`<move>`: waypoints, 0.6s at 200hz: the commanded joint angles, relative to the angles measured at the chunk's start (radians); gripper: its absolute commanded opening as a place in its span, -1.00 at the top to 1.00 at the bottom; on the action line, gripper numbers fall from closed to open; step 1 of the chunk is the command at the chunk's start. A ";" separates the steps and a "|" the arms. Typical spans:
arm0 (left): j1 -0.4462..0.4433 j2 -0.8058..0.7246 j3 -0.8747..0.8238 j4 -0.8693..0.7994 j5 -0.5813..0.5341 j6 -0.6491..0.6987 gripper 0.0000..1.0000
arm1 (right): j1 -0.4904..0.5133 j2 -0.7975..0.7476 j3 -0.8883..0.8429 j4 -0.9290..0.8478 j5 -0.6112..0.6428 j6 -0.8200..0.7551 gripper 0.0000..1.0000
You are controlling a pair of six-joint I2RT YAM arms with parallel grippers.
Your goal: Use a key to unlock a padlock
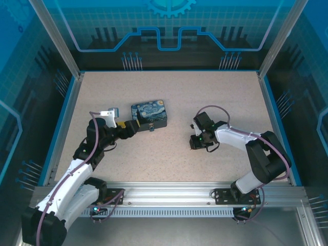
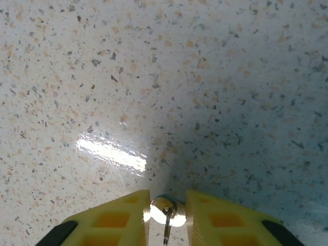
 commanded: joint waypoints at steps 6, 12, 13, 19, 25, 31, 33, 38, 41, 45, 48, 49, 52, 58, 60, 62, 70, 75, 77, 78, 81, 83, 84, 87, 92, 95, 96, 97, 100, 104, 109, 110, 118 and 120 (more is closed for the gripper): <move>-0.005 -0.013 0.010 0.019 0.013 0.014 -0.76 | 0.005 0.002 0.030 -0.052 0.012 -0.058 0.41; -0.004 -0.013 0.011 0.018 0.013 0.015 -0.76 | 0.007 -0.008 0.030 -0.055 0.015 -0.061 0.37; -0.004 -0.014 0.011 0.018 0.013 0.015 -0.76 | 0.007 -0.010 0.030 -0.054 0.014 -0.061 0.36; -0.005 -0.014 0.011 0.018 0.014 0.015 -0.76 | 0.007 -0.022 0.028 -0.048 0.006 -0.069 0.33; -0.004 -0.013 0.014 0.017 0.014 0.017 -0.76 | 0.010 -0.031 0.030 -0.047 0.003 -0.073 0.29; -0.005 -0.013 0.013 0.017 0.012 0.018 -0.76 | 0.011 -0.035 0.033 -0.051 0.002 -0.076 0.27; -0.004 -0.013 0.013 0.017 0.012 0.017 -0.76 | 0.013 -0.036 0.035 -0.053 0.002 -0.078 0.27; -0.005 -0.014 0.013 0.016 0.011 0.019 -0.76 | 0.018 -0.036 0.043 -0.060 0.004 -0.078 0.27; -0.005 -0.015 0.013 0.016 0.011 0.019 -0.76 | 0.021 -0.034 0.047 -0.066 0.007 -0.080 0.27; -0.005 -0.015 0.013 0.017 0.010 0.021 -0.76 | 0.027 -0.031 0.053 -0.072 0.012 -0.080 0.27; -0.005 -0.015 0.013 0.017 0.010 0.021 -0.76 | 0.032 -0.029 0.057 -0.078 0.017 -0.080 0.27; -0.005 -0.015 0.013 0.015 0.009 0.022 -0.76 | 0.034 -0.027 0.059 -0.082 0.019 -0.080 0.28; -0.005 -0.015 0.014 0.014 0.008 0.023 -0.76 | 0.040 -0.024 0.064 -0.088 0.027 -0.079 0.28; -0.005 -0.015 0.015 0.012 0.005 0.026 -0.76 | 0.051 -0.017 0.073 -0.103 0.046 -0.076 0.29; -0.005 -0.016 0.014 0.012 0.004 0.027 -0.76 | 0.054 -0.015 0.074 -0.108 0.051 -0.076 0.29; -0.005 -0.016 0.014 0.011 0.003 0.027 -0.76 | 0.059 -0.011 0.073 -0.114 0.058 -0.075 0.29; -0.005 -0.018 0.016 0.006 0.000 0.033 -0.76 | 0.076 -0.004 0.106 -0.136 0.090 -0.072 0.30; -0.005 -0.020 0.017 0.001 -0.003 0.035 -0.76 | 0.087 -0.002 0.116 -0.148 0.112 -0.071 0.31; -0.005 -0.020 0.017 -0.001 -0.004 0.037 -0.76 | 0.091 -0.001 0.122 -0.153 0.119 -0.072 0.31; -0.005 -0.020 0.017 -0.002 -0.005 0.038 -0.76 | 0.093 -0.002 0.124 -0.155 0.123 -0.072 0.31; -0.005 -0.022 0.017 -0.005 -0.007 0.039 -0.76 | 0.099 -0.002 0.130 -0.162 0.134 -0.073 0.31; -0.005 -0.023 0.018 -0.007 -0.008 0.041 -0.76 | 0.102 -0.002 0.134 -0.166 0.140 -0.076 0.31; -0.005 -0.023 0.019 -0.010 -0.009 0.042 -0.76 | 0.104 -0.002 0.137 -0.168 0.143 -0.078 0.31; -0.005 -0.025 0.019 -0.012 -0.011 0.045 -0.76 | 0.108 -0.003 0.143 -0.173 0.152 -0.083 0.30; -0.005 -0.028 0.019 -0.015 -0.014 0.048 -0.76 | 0.113 -0.003 0.154 -0.181 0.163 -0.092 0.29; -0.005 -0.030 0.018 -0.016 -0.015 0.049 -0.77 | 0.116 -0.001 0.159 -0.187 0.166 -0.097 0.27; -0.005 -0.031 0.018 -0.016 -0.016 0.050 -0.77 | 0.116 -0.001 0.162 -0.188 0.167 -0.098 0.27; -0.005 -0.031 0.018 -0.017 -0.017 0.050 -0.76 | 0.116 0.000 0.164 -0.189 0.166 -0.100 0.26; -0.005 -0.032 0.017 -0.018 -0.018 0.049 -0.76 | 0.117 0.003 0.168 -0.192 0.165 -0.105 0.22; -0.005 -0.034 0.018 -0.020 -0.020 0.052 -0.77 | 0.115 0.008 0.172 -0.193 0.160 -0.111 0.17; -0.004 -0.036 0.016 -0.021 -0.021 0.051 -0.77 | 0.111 0.018 0.177 -0.193 0.149 -0.113 0.14; -0.005 -0.037 0.016 -0.020 -0.022 0.051 -0.77 | 0.110 0.020 0.178 -0.192 0.145 -0.114 0.14; -0.005 -0.040 0.014 -0.019 -0.022 0.052 -0.77 | 0.105 0.042 0.181 -0.182 0.108 -0.120 0.10; -0.004 -0.040 0.013 -0.018 -0.021 0.051 -0.77 | 0.104 0.047 0.182 -0.179 0.101 -0.120 0.09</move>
